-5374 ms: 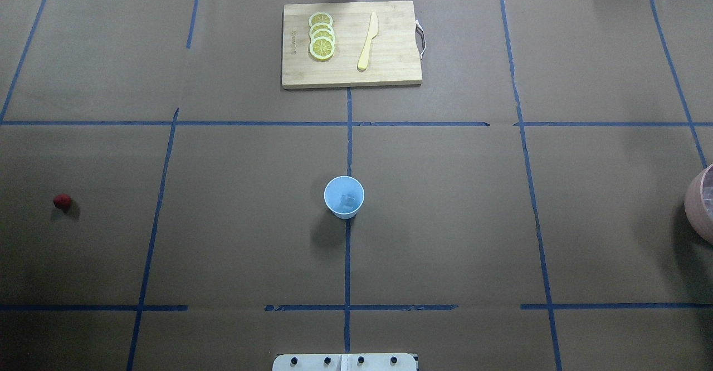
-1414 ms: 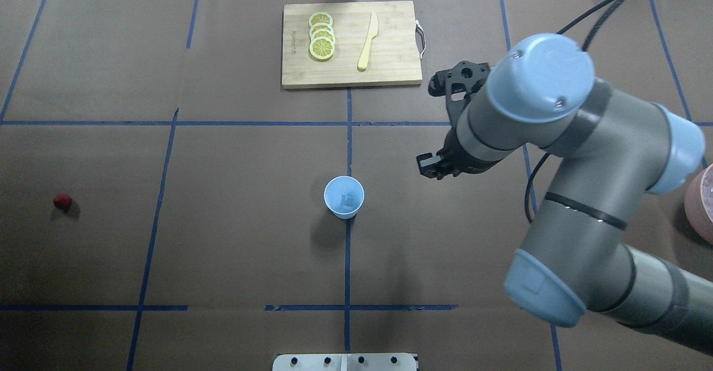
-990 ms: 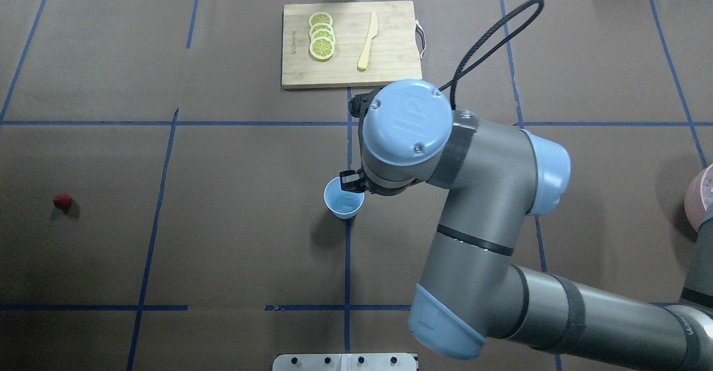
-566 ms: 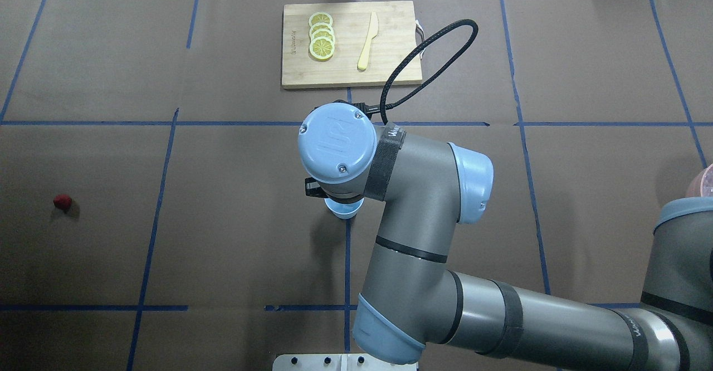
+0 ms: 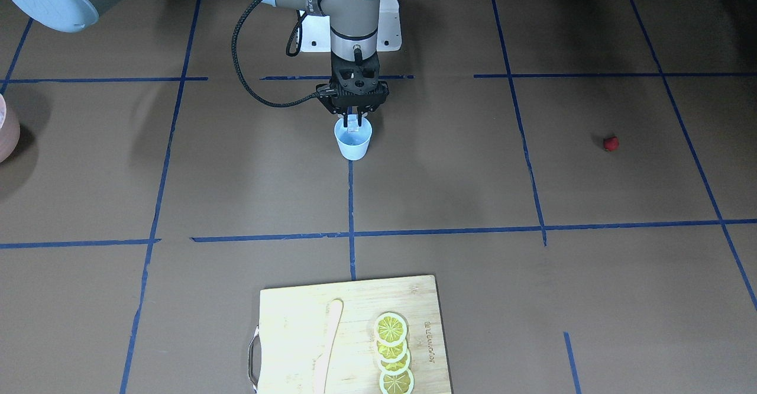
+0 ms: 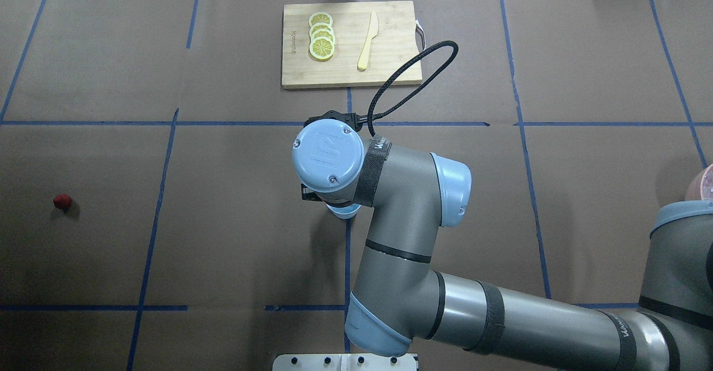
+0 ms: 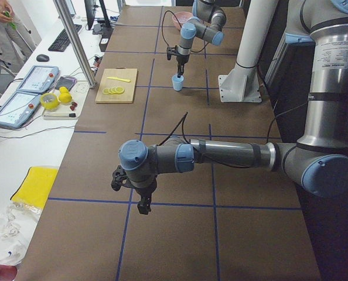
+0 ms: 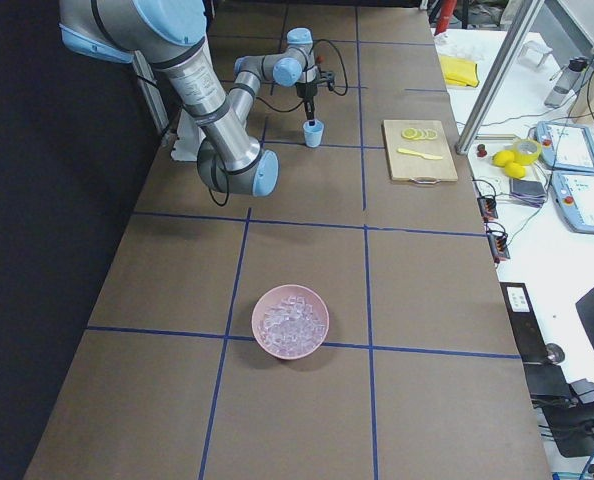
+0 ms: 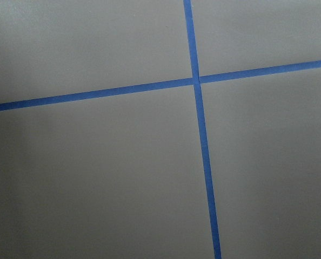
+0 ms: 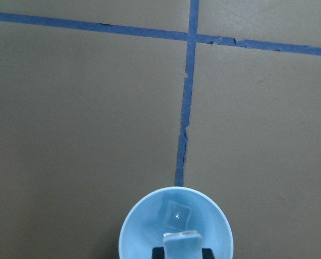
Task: Put ice and strawberries in cup
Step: 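Open the right gripper to drop the ice cube into the cup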
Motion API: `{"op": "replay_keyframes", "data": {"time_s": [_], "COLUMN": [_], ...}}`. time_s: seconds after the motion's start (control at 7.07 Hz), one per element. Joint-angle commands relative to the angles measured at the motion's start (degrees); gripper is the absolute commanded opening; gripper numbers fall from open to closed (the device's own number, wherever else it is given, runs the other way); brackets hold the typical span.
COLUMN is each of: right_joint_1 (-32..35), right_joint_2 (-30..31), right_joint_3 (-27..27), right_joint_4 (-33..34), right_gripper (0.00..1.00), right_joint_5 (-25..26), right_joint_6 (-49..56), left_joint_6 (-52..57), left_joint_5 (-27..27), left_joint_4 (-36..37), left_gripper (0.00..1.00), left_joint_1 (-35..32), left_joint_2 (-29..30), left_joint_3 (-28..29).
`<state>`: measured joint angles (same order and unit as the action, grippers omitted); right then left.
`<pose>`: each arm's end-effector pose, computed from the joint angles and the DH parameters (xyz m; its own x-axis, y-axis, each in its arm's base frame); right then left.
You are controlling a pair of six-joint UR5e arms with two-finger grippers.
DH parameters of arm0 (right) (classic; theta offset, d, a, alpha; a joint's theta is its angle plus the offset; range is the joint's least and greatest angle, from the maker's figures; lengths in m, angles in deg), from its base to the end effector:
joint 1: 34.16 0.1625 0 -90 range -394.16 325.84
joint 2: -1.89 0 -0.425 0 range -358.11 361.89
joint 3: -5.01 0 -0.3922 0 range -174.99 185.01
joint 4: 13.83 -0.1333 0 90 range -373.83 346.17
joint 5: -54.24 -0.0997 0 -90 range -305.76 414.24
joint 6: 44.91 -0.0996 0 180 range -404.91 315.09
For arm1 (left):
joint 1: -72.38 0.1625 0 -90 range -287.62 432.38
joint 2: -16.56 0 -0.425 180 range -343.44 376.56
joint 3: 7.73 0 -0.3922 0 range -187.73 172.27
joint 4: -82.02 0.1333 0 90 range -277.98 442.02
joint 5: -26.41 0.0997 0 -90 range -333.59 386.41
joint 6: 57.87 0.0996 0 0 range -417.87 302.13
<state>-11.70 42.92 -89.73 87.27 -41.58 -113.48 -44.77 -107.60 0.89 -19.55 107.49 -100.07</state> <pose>-0.5935 -0.3787 0.1308 0.7488 -0.0838 0.6575 -0.0462 0.9830 0.1779 -0.0806 -0.4883 0.6461 0.7055 0.1359 -0.6956 -0.1298 0.9896 0.0617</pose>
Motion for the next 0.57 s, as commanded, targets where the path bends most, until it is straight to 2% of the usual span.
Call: {"op": "replay_keyframes", "data": {"time_s": [0.0,0.42], "right_joint_1": [0.0,0.0], "right_joint_2": [0.3,0.1], "right_joint_3": [-0.3,-1.1], "right_joint_4": [0.1,0.2], "right_gripper": [0.97,1.0], "right_joint_5": [-0.2,-0.5], "right_joint_6": [0.2,0.2], "left_joint_6": [0.0,0.1], "left_joint_5": [0.0,0.0], "left_joint_4": [0.0,0.0], "left_gripper": [1.0,1.0], "left_joint_1": [0.0,0.0], "left_joint_2": [0.0,0.0], "left_joint_3": [0.1,0.0]}}
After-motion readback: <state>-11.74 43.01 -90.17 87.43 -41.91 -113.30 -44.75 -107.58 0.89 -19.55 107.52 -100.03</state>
